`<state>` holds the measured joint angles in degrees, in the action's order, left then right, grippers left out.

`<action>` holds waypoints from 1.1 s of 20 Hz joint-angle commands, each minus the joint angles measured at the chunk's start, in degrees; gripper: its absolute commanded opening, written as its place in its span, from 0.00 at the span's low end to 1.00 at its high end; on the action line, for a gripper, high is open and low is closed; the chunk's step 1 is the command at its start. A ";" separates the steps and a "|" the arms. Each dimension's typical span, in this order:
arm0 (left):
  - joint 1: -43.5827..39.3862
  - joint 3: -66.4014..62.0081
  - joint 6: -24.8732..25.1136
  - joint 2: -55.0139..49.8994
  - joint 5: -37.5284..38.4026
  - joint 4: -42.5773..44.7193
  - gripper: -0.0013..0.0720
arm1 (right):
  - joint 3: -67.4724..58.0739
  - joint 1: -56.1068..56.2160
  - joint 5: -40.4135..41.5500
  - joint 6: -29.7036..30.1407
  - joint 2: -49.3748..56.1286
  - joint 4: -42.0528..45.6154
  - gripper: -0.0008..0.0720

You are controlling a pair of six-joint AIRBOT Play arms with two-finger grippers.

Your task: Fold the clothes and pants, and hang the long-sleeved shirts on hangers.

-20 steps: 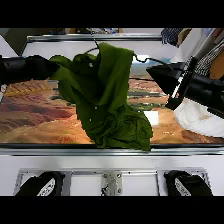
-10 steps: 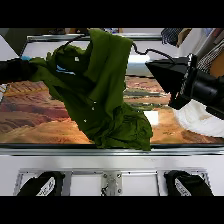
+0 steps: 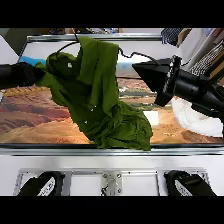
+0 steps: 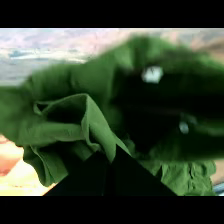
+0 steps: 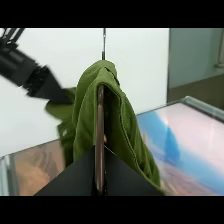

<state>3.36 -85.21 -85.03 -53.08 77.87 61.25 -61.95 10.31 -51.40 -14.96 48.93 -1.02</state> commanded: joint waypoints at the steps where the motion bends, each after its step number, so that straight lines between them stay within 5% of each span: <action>1: -4.07 6.32 0.17 4.90 0.17 1.20 0.03 | -0.07 0.87 5.53 6.34 0.76 -5.60 0.02; 5: -9.11 18.69 0.22 10.49 -5.64 1.22 0.03 | -0.07 0.87 6.12 8.15 0.79 -8.24 0.03; 6: -9.86 20.41 0.22 11.10 -7.28 1.25 0.18 | -0.07 0.87 6.12 8.15 0.79 -8.26 0.02; 7: -10.12 21.27 0.17 11.54 -9.14 1.18 0.70 | -0.07 0.87 6.12 8.17 0.76 -8.24 0.03; 8: -9.92 21.51 0.13 11.89 -11.23 1.25 0.98 | -0.07 0.87 6.05 8.15 0.76 -8.24 0.03; 15: -1.03 13.99 -0.92 7.98 -18.10 1.27 0.95 | -0.07 0.87 5.95 8.15 0.74 -8.24 0.03; 22: -0.90 6.56 -0.87 -5.92 -21.14 1.66 0.95 | -0.07 0.87 5.90 8.15 0.76 -8.22 0.03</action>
<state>2.81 -76.05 -85.93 -54.00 58.13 63.00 -61.95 11.14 -45.41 -6.83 49.65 -9.23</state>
